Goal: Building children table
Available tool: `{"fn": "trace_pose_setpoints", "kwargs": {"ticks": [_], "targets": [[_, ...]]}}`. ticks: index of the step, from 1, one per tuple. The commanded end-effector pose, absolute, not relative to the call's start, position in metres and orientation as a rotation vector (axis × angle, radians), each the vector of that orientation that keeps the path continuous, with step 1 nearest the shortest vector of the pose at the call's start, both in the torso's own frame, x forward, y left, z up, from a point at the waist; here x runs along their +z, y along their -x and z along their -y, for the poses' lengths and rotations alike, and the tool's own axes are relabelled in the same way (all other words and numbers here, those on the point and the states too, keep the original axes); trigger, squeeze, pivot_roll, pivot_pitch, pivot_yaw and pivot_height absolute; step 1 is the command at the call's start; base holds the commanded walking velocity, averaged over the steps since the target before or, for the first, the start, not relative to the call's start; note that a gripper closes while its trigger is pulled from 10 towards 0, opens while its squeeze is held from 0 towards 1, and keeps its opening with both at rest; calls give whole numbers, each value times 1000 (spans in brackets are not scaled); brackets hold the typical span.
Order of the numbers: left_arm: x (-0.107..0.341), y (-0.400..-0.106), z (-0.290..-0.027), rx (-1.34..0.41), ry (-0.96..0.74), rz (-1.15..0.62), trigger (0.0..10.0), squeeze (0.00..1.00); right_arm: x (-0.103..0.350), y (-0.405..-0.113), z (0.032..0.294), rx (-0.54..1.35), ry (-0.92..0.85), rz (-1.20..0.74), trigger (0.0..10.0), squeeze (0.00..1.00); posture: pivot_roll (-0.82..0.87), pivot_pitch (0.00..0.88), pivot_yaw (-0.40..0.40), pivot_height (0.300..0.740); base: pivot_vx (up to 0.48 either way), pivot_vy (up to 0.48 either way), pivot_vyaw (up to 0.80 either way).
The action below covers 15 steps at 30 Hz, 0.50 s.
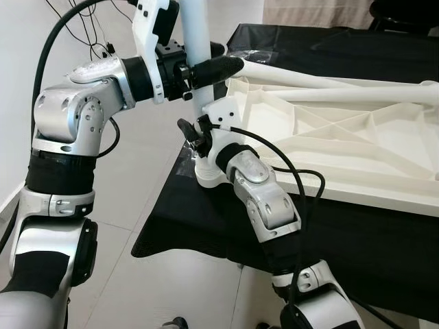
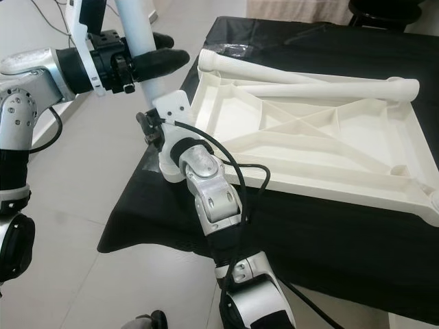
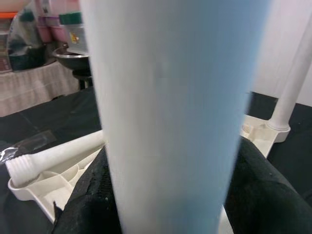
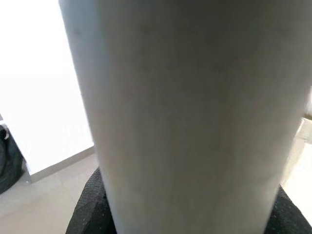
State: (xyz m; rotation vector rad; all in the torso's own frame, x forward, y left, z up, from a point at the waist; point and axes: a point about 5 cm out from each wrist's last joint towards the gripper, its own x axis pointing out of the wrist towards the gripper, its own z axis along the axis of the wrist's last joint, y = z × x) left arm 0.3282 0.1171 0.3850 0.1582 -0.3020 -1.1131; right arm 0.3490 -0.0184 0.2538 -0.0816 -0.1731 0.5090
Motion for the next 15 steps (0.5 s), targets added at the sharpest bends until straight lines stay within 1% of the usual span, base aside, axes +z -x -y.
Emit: {"fn": "trace_pose_setpoints", "kwargs": {"ticks": [1, 4, 5, 6, 9, 12, 15], "targets": [[378, -317, -104, -1230, -185, 291, 10000, 0, 212, -349, 18, 400, -32, -44, 0, 0, 88, 201, 23, 740, 0, 0, 0], [377, -319, -106, -1213, -188, 288, 10000, 0, 214, -352, 21, 393, -31, -33, 0, 0, 89, 196, 24, 740, 0, 0, 0], [377, -319, -105, -1217, -185, 288, 2745, 0, 216, -354, 22, 393, -29, -22, 2471, 0, 89, 194, 24, 740, 0, 0, 0], [377, -319, -106, -1220, -189, 293, 0, 0, 219, -356, 24, 395, -24, -10, 10000, 0, 86, 193, 23, 740, 0, 0, 0], [377, -319, -106, -1220, -189, 293, 0, 0, 219, -356, 24, 395, -24, -10, 10000, 0, 86, 193, 23, 740, 0, 0, 0], [379, -319, -102, -1228, -183, 312, 0, 0, 231, -365, 34, 430, 37, 43, 10000, 0, 82, 198, 23, 740, 0, 0, 0], [379, -319, -101, -1232, -185, 314, 0, 0, 236, -367, 36, 468, 47, 65, 10000, 0, 81, 198, 24, 740, 0, 0, 0]]}}
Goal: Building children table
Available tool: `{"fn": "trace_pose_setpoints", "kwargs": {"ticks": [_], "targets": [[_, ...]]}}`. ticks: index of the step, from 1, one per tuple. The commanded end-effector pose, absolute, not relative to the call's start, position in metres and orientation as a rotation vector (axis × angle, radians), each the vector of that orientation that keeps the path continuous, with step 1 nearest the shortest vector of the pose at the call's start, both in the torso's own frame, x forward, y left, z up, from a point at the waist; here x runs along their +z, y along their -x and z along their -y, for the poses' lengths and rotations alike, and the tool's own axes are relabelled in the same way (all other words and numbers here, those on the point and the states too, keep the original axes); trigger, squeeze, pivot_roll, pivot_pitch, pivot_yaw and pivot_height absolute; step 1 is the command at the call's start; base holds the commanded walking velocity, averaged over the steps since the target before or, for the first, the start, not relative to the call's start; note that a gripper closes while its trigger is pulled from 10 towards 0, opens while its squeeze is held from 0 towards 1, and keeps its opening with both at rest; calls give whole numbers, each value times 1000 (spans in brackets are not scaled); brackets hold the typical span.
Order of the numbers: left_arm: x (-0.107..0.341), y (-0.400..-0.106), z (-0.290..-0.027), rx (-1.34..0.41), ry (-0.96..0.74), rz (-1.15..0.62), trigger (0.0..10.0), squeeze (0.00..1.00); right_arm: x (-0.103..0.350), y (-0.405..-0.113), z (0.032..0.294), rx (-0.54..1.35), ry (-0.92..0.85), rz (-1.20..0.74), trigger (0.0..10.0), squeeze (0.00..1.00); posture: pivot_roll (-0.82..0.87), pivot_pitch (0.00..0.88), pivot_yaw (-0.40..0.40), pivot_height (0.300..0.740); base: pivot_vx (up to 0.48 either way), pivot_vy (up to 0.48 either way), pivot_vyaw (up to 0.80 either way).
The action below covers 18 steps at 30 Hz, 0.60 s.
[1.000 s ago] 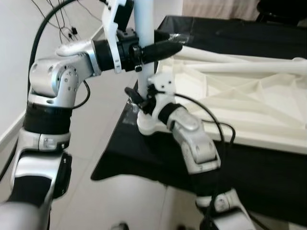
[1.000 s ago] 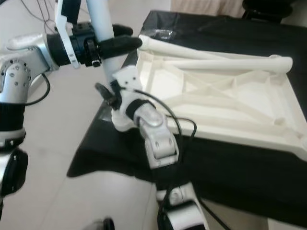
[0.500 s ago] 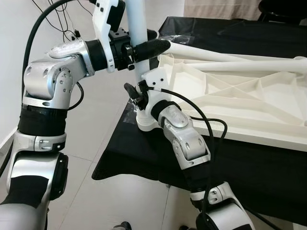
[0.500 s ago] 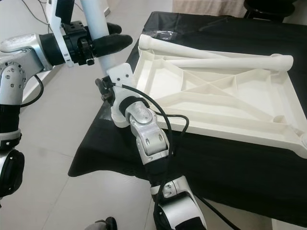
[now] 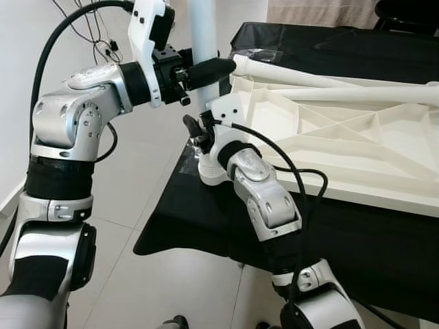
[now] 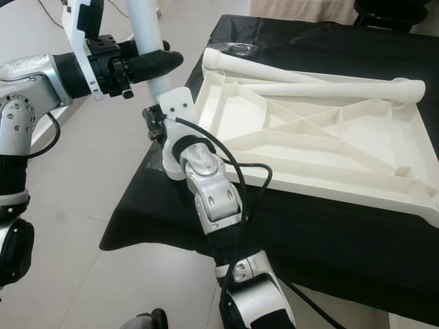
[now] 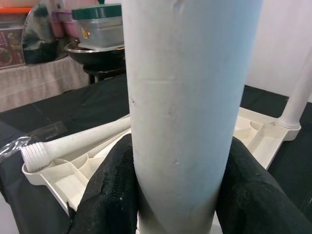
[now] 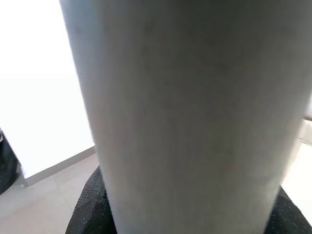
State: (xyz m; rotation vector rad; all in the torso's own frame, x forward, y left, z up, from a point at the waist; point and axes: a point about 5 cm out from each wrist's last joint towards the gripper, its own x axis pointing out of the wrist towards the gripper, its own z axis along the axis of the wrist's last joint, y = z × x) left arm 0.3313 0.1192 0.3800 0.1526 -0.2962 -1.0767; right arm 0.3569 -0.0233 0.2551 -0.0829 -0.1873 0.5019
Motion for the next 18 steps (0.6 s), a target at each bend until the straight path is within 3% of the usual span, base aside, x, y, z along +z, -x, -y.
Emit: {"fn": "trace_pose_setpoints", "kwargs": {"ticks": [1, 4, 5, 6, 7, 12, 13, 14, 15, 18], "targets": [[379, -319, -101, -1232, -185, 314, 0, 0, 236, -367, 36, 468, 47, 65, 10000, 0, 81, 198, 24, 740, 0, 0, 0], [380, -319, -99, -1236, -185, 315, 0, 0, 243, -368, 35, 557, 77, 101, 10000, 0, 84, 202, 27, 740, 0, 0, 0], [381, -319, -99, -1237, -187, 316, 0, 0, 248, -368, 34, 634, 88, 121, 10000, 659, 86, 205, 29, 740, 0, 0, 0], [381, -319, -99, -1237, -187, 316, 0, 0, 248, -368, 34, 634, 88, 121, 10000, 659, 86, 205, 29, 740, 0, 0, 0], [381, -319, -97, -1241, -191, 316, 0, 0, 256, -368, 33, 783, 125, 160, 10000, 1000, 86, 205, 29, 740, 0, 0, 0], [383, -318, -95, -1248, -191, 318, 0, 0, 273, -373, 42, 980, 268, 224, 10000, 984, 95, 213, 28, 740, 0, 0, 0], [383, -318, -95, -1249, -191, 318, 0, 0, 275, -374, 44, 1002, 288, 229, 10000, 427, 95, 213, 28, 740, 0, 0, 0], [383, -318, -95, -1249, -191, 318, 0, 0, 275, -374, 44, 1002, 288, 229, 10000, 427, 95, 213, 28, 740, 0, 0, 0], [383, -317, -95, -1249, -189, 319, 0, 0, 277, -374, 44, 1055, 297, 224, 10000, 0, 97, 217, 28, 740, 0, 0, 0], [384, -317, -95, -1249, -188, 320, 0, 0, 278, -374, 43, 1117, 303, 218, 10000, 0, 98, 218, 28, 740, 0, 0, 0]]}}
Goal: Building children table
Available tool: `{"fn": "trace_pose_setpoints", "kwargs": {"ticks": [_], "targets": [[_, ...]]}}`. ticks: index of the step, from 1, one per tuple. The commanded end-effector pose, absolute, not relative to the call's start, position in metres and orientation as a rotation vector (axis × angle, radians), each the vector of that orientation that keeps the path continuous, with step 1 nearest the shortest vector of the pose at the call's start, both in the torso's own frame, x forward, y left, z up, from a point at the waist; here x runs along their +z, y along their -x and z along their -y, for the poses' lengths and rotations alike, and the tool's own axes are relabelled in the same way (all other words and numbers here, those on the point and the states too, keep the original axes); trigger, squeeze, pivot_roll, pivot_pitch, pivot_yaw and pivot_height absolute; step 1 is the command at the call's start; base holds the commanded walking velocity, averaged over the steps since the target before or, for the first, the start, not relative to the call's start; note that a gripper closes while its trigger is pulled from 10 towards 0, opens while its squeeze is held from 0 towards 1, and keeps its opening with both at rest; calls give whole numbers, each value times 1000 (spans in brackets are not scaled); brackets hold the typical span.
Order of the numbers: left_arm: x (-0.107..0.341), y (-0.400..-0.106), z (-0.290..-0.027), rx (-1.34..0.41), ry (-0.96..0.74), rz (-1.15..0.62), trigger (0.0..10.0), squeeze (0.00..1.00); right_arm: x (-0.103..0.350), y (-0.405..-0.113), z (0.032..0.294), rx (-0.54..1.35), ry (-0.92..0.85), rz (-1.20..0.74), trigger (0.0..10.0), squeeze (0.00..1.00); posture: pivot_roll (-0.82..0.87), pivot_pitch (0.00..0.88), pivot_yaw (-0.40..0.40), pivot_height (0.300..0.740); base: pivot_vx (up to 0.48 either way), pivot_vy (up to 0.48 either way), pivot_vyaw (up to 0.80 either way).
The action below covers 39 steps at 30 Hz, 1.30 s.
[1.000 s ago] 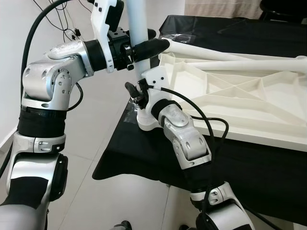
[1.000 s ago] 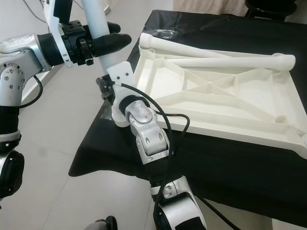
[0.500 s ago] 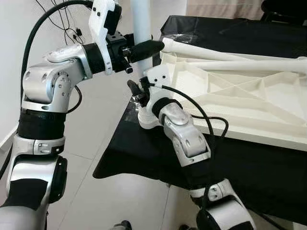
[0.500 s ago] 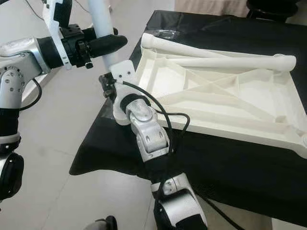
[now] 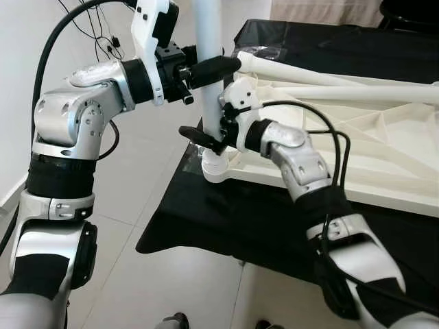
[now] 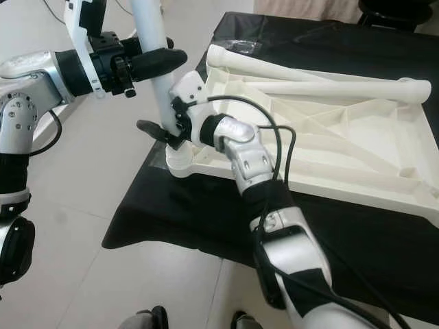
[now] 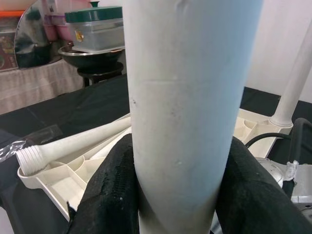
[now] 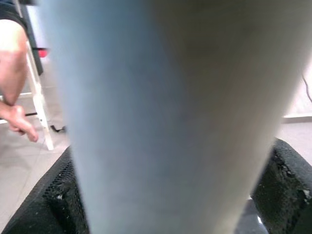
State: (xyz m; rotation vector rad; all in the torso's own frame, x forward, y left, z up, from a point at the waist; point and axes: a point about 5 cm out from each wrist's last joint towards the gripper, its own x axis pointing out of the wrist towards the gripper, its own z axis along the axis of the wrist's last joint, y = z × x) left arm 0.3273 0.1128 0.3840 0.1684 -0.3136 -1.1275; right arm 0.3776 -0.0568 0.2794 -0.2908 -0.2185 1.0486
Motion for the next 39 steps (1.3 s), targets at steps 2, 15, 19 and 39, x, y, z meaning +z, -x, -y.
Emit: {"fn": "trace_pose_setpoints", "kwargs": {"ticks": [2, 15, 19, 39], "targets": [[384, -317, -95, -1249, -187, 320, 0, 0, 278, -373, 41, 1167, 328, 221, 10000, 0, 102, 222, 27, 740, 0, 0, 0], [384, -317, -94, -1259, -190, 316, 0, 0, 274, -372, 26, 1432, 398, 177, 0, 0, 113, 225, 27, 740, 0, 0, 0], [384, -317, -94, -1257, -190, 316, 0, 0, 271, -372, 27, 1434, 419, 176, 0, 0, 114, 226, 29, 740, 0, 0, 0], [385, -325, -102, -1156, -214, 290, 10000, 0, 182, -362, 43, 692, 171, -73, 0, 0, 111, 259, 3, 740, 0, 0, 0]]}}
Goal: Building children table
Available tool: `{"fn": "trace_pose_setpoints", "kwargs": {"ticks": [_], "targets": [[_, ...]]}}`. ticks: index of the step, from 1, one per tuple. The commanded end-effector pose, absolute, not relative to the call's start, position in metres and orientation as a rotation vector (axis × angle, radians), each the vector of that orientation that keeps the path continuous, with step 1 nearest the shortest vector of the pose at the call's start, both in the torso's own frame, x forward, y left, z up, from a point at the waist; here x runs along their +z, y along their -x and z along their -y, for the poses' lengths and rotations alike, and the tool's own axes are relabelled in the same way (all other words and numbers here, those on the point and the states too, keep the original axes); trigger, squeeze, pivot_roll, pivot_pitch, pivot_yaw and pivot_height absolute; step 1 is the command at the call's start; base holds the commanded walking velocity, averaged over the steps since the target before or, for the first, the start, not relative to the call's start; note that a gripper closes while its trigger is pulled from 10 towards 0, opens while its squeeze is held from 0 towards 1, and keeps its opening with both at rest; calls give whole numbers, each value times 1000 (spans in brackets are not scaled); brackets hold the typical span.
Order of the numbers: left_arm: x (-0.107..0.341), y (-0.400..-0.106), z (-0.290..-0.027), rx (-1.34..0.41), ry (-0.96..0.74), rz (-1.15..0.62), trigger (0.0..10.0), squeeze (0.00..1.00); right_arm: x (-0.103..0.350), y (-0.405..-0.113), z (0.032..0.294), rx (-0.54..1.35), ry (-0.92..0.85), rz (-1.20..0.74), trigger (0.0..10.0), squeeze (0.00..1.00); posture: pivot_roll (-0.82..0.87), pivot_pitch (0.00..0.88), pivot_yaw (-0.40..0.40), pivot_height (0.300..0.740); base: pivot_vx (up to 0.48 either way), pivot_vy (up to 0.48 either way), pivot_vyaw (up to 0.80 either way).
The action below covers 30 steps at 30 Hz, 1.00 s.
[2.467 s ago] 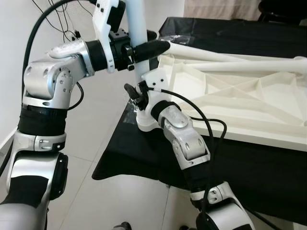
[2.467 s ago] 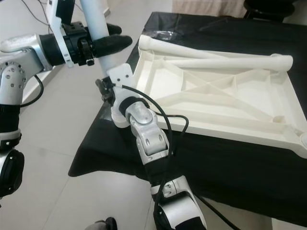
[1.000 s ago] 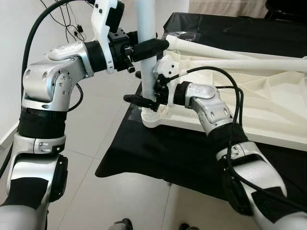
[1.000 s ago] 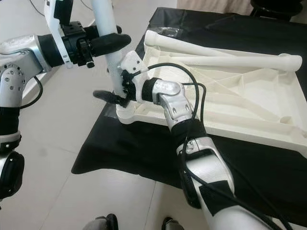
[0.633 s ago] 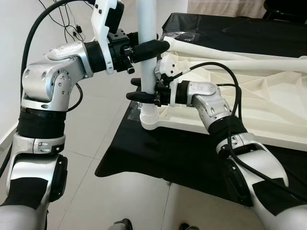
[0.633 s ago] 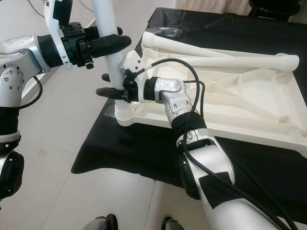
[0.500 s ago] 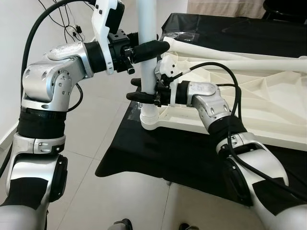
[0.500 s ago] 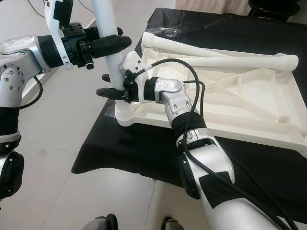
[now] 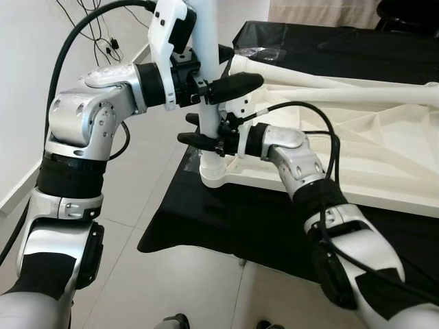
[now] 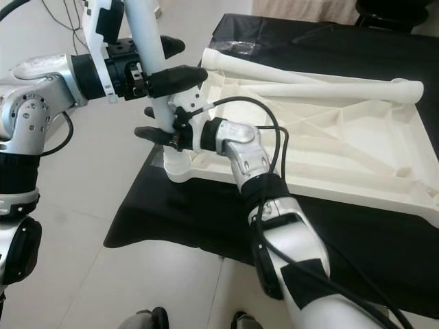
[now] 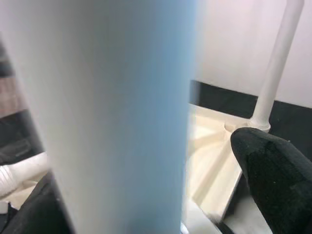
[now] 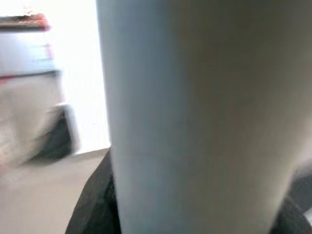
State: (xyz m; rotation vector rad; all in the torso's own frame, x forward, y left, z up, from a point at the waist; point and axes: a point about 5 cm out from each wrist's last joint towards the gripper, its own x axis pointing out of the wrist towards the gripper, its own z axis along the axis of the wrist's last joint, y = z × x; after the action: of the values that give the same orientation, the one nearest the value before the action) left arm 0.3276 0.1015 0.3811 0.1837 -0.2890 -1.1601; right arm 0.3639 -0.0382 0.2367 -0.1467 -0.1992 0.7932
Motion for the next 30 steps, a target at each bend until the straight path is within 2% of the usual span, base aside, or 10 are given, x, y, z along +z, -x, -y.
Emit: {"fn": "trace_pose_setpoints", "kwargs": {"ticks": [1, 2, 8, 15, 16, 17, 18, 24, 30], "targets": [[383, -326, -104, -1148, -214, 282, 10000, 0, 172, -359, 41, 555, 129, -118, 0, 0, 92, 215, 12, 740, 0, 0, 0], [382, -326, -105, -1143, -209, 279, 10000, 0, 172, -360, 37, 493, 102, -129, 0, 0, 92, 215, 12, 740, 0, 0, 0], [383, -326, -105, -1137, -208, 293, 10000, 0, 198, -379, 30, 506, 80, -73, 0, 0, 89, 197, -5, 740, 0, 0, 0], [396, -317, -124, -1087, -191, 361, 10000, 0, 211, -387, 42, 453, 97, -44, 0, 0, 91, 179, -13, 740, 0, 0, 0], [399, -310, -130, -1093, -186, 382, 10000, 0, 211, -384, 43, 442, 91, -46, 1020, 0, 94, 175, -14, 740, 0, 0, 0], [400, -305, -134, -1100, -184, 395, 10000, 0, 211, -382, 43, 433, 87, -48, 1020, 0, 94, 175, -14, 740, 0, 0, 0], [403, -297, -136, -1119, -182, 411, 10000, 0, 211, -379, 43, 406, 86, -55, 10000, 0, 99, 171, -15, 740, 0, 0, 0], [405, -273, -132, -1225, -244, 437, 10000, 0, 206, -380, 45, 371, 84, -69, 10000, 0, 110, 163, -14, 740, 0, 0, 0], [406, -267, -132, -1214, -253, 450, 10000, 0, 207, -384, 48, 362, 74, -64, 10000, 0, 110, 162, -10, 740, 0, 0, 0]]}}
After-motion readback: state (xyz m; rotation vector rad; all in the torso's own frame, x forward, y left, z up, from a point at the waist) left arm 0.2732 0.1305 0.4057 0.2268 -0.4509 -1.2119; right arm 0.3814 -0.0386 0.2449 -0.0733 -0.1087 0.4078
